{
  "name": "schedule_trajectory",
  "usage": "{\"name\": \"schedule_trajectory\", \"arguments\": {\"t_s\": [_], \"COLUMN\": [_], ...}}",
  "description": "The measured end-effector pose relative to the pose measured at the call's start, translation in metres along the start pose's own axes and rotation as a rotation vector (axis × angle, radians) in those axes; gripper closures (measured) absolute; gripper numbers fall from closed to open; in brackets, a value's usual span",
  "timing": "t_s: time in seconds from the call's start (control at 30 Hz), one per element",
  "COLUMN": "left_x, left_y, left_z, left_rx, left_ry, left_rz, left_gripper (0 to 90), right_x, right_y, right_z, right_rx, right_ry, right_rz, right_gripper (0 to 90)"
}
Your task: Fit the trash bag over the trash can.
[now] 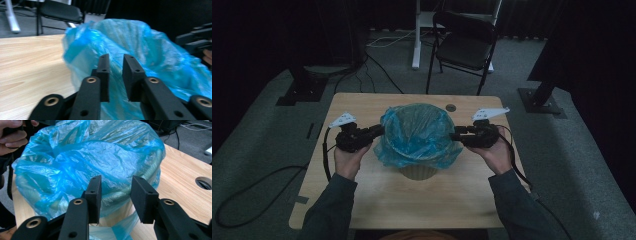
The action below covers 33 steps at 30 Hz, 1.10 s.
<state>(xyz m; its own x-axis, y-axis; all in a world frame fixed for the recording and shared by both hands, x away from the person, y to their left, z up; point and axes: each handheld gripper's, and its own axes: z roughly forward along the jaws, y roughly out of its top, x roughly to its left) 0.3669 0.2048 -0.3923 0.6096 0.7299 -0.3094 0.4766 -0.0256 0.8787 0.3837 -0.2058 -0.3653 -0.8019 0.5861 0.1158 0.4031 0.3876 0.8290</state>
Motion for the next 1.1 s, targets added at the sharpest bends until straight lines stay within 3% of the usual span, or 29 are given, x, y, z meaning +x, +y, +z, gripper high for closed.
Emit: {"name": "schedule_trajectory", "arguments": {"t_s": [0.17, 0.2, 0.4, 0.63, 0.83, 0.9, 1.03, 1.1], "left_x": [0.008, 0.009, 0.012, 0.010, 0.003, 0.000, -0.001, -0.002], "left_y": [-0.001, -0.002, 0.000, 0.010, 0.017, 0.017, 0.017, 0.017], "left_z": [0.005, 0.007, 0.010, 0.009, 0.018, 0.022, 0.026, 0.028], "left_rx": [0.007, 0.010, -0.001, -0.025, -0.010, 0.000, 0.019, 0.028], "left_ry": [0.019, 0.022, 0.031, 0.039, 0.030, 0.046, 0.060, 0.070], "left_rz": [-0.024, -0.028, -0.039, -0.036, -0.012, -0.008, -0.006, 0.003], "left_gripper": [84.4, 87.5, 89.1, 71.7, 58.4, 54.9, 54.6, 60.0], "right_x": [-0.004, -0.006, -0.007, -0.007, -0.007, -0.007, -0.007, -0.007], "right_y": [-0.001, -0.001, -0.001, -0.001, 0.000, -0.001, -0.001, -0.001], "right_z": [-0.002, -0.003, -0.003, -0.004, -0.004, -0.004, -0.004, -0.004], "right_rx": [-0.015, -0.021, -0.014, -0.008, -0.003, -0.002, 0.002, 0.003], "right_ry": [0.018, 0.021, 0.022, 0.018, 0.022, 0.022, 0.023, 0.023], "right_rz": [0.028, 0.038, 0.042, 0.041, 0.040, 0.038, 0.035, 0.035], "right_gripper": [73.1, 78.9, 89.8, 90.0, 90.0, 90.0, 90.0, 90.0]}}
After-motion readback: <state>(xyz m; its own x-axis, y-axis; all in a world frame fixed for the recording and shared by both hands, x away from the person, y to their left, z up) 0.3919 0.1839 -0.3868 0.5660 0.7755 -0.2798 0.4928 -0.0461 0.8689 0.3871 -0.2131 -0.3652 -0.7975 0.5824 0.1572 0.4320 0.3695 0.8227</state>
